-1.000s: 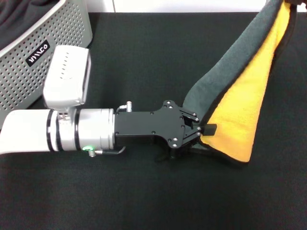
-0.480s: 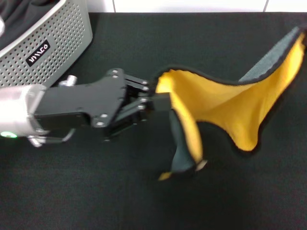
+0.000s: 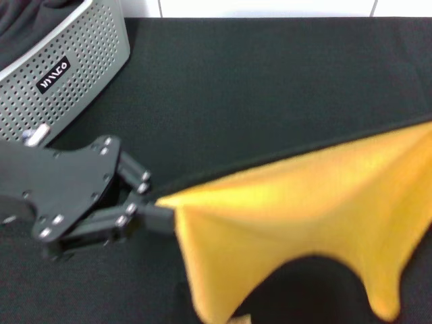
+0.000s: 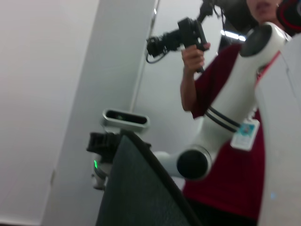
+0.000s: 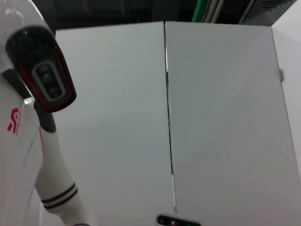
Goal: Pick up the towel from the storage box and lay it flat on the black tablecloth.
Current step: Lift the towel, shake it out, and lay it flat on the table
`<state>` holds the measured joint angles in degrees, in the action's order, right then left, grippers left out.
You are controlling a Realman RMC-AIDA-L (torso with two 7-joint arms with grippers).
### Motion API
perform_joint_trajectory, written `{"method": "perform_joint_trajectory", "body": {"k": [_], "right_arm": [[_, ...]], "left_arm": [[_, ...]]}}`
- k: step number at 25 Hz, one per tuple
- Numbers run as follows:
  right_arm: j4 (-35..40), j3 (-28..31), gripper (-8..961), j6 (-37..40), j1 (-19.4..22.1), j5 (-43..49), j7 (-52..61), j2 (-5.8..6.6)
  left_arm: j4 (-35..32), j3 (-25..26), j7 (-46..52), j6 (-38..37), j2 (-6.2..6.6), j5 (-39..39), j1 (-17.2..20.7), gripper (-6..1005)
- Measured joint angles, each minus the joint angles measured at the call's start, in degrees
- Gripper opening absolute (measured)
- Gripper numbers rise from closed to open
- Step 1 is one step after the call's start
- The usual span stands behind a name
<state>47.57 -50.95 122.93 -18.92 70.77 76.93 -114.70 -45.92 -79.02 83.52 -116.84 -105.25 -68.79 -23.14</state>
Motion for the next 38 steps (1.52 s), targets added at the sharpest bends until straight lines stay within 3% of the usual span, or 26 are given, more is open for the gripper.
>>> {"method": "perform_joint_trajectory", "body": {"k": [2,4,7,11,14,17,20,24,29,38], "right_arm": [[-2.01,-2.06,2,0.03,0.69,-0.70,0.33,-0.17],[-4.91,-3.53,2,-0.02,1.02,-1.02,-0.16,-0.28],[-9.98,-4.03,3,-1.61,0.36,-0.38,-2.31,-0.30],[-13.00,-4.03,3,-10.36,-1.92,4.27,-4.88,-0.47],[-13.59,-4.37,3,-19.80,-4.17,9.01,-5.68,-0.67],[-13.88,-6.57,3,-29.21,-6.66,11.63,-6.57,-0.68],[-14.21,-9.66,3,-38.52,-9.70,13.71,-8.59,-0.47],[-14.70,-10.57,3,-47.39,-13.64,17.00,-11.15,-0.39],[-15.04,-10.70,3,-52.63,-16.27,18.31,-13.33,-0.41],[-15.17,-11.82,2,-58.21,-17.81,19.52,-15.89,-0.75]], "left_arm": [[-0.50,-2.61,0.75,-0.03,1.95,1.01,0.49,17],[-0.05,-2.56,1.29,0.03,2.86,0.87,0.67,17],[2.83,2.73,1.90,0.30,2.97,-2.61,0.44,17],[7.82,17.02,1.51,1.59,0.28,-14.73,-2.18,18],[8.61,26.41,1.38,7.09,-3.10,-28.16,-5.30,18],[8.35,30.16,1.38,14.09,-5.54,-35.29,-7.28,18],[8.40,30.62,1.47,21.05,-6.88,-38.09,-9.11,18],[8.48,30.46,2.26,29.01,-7.91,-40.83,-11.69,18],[8.44,30.35,3.89,35.06,-8.48,-46.12,-14.06,18],[6.24,30.48,4.62,37.07,-8.30,-50.24,-15.56,19]]}}
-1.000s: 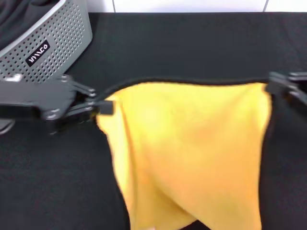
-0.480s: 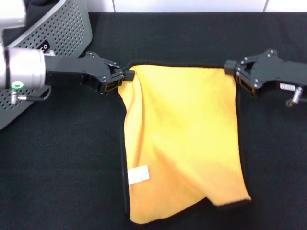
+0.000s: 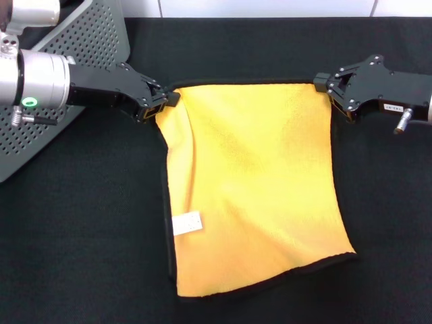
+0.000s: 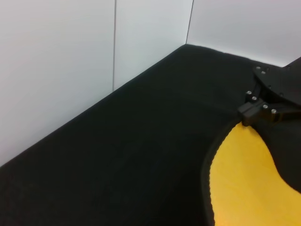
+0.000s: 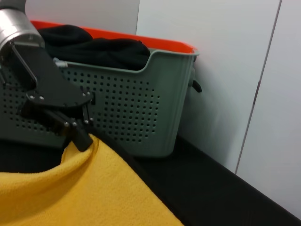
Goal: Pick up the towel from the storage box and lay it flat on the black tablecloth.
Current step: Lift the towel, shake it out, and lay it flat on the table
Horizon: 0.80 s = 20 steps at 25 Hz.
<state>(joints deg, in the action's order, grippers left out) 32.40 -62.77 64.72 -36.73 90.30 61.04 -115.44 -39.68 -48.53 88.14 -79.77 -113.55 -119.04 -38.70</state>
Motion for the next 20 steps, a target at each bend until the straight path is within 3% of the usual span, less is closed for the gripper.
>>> {"method": "perform_joint_trajectory", "body": {"k": [4,12,20], "right_arm": [[-0.45,-0.45,2,-0.97,-0.80,0.03,-0.20,-0.04],[-0.56,-0.43,2,-1.52,-1.36,0.06,-0.49,-0.04],[-0.56,-0.93,2,-1.71,-1.39,0.06,-0.50,-0.04]], "left_arm": [[-2.53,-0.16,0.89,0.49,-0.66,-2.28,-0.04,19],[-12.58,-2.47,6.78,0.47,-4.36,-13.54,-0.64,26],[-16.86,-9.04,14.59,-0.13,-4.30,-19.43,-3.27,27]]}}
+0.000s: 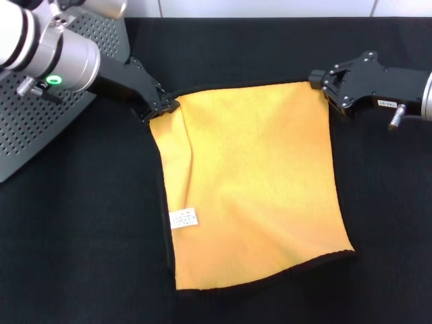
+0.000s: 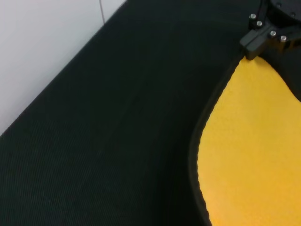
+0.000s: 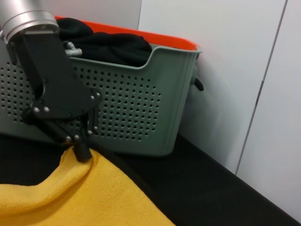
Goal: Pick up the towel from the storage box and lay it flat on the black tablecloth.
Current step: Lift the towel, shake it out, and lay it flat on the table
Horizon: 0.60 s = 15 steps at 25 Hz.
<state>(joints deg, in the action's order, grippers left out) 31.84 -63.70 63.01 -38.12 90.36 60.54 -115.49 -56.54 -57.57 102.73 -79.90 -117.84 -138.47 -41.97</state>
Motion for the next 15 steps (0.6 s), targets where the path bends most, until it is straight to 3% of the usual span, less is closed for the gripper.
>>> {"method": "perform_joint_trajectory", "body": {"k": [6,15], "right_arm": [[0.01,-0.81,3,0.00,-0.06,0.00,-0.06,0.00],[0.06,-1.01,3,-0.10,-0.29,-0.01,-0.36,-0.13]], "left_arm": [[-0.85,-3.39,3.55,-1.53,0.52,-4.64,-2.45,28],[-1.01,-3.79,5.17,-4.70,0.08,-12.54,-6.41,28]]}}
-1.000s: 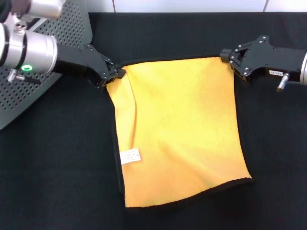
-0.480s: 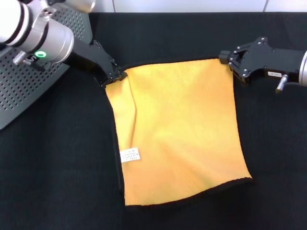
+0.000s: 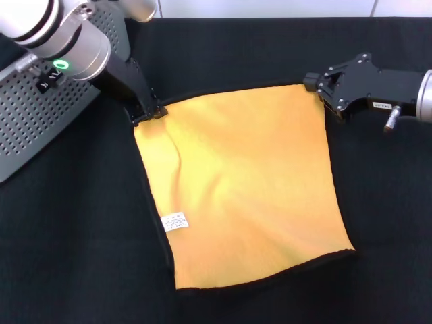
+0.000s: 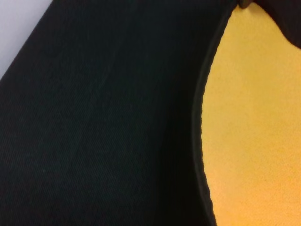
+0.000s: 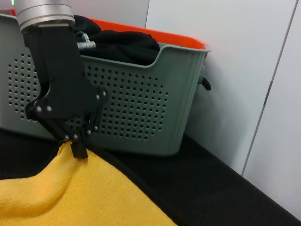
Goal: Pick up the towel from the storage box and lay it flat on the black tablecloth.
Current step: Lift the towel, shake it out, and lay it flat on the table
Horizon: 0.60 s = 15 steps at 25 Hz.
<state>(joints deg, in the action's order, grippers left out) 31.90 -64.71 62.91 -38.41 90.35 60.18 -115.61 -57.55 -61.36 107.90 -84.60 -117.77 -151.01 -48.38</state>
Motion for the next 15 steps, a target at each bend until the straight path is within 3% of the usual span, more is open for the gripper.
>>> {"method": "perform_joint_trajectory", "body": {"k": [15], "right_arm": [[0.01,0.03,3,-0.86,-0.08,-0.28,-1.28,-0.31]], "left_arm": [[0.71,-2.16,-0.84,2.90,-1.40,-4.98,-3.12,29]]}}
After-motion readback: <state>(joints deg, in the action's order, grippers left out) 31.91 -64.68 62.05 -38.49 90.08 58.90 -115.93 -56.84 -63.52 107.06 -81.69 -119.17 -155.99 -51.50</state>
